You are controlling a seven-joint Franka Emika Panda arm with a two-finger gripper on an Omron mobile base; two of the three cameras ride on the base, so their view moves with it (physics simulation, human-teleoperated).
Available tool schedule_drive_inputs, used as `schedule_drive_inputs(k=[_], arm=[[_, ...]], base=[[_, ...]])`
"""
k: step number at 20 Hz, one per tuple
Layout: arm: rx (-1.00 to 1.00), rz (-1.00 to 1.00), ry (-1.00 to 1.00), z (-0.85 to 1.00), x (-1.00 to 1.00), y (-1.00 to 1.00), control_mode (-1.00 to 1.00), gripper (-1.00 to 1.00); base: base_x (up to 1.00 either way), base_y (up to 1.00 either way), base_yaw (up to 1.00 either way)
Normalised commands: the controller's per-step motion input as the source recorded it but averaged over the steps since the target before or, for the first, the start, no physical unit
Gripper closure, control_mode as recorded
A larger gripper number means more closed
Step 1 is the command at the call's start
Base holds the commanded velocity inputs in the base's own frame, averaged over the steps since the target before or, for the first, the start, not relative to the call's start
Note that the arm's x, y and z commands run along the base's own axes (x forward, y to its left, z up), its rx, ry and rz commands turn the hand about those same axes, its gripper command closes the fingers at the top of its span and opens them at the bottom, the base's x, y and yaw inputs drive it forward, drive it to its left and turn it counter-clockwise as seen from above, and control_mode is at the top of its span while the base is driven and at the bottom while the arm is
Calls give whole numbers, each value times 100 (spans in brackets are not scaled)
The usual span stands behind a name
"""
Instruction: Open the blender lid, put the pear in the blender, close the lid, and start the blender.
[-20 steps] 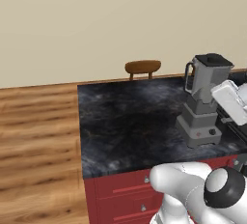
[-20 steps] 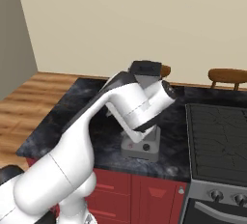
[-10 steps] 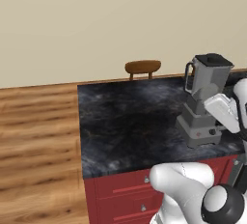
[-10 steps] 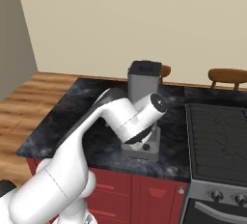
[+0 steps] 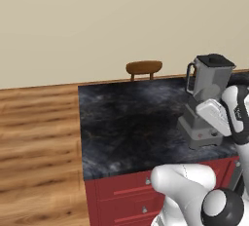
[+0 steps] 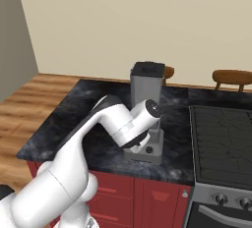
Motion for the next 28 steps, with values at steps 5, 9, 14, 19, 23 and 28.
schedule_drive_inputs(k=[5, 9, 14, 19, 23, 28], arm=[[0, 0, 0, -21, 24, -3, -100, -100], [0, 0, -3, -20, 23, -7, -100, -100], [0, 0, -2, -23, 20, -14, -100, -100], [0, 0, -1, -31, 17, -18, -100, -100], [0, 0, -1, -26, 19, -6, -100, -100], [0, 0, -2, -3, 25, 0, -100, -100]], base=[[0, 0, 0], [0, 0, 0], [0, 0, 0], [0, 0, 0], [0, 0, 0], [0, 0, 0]])
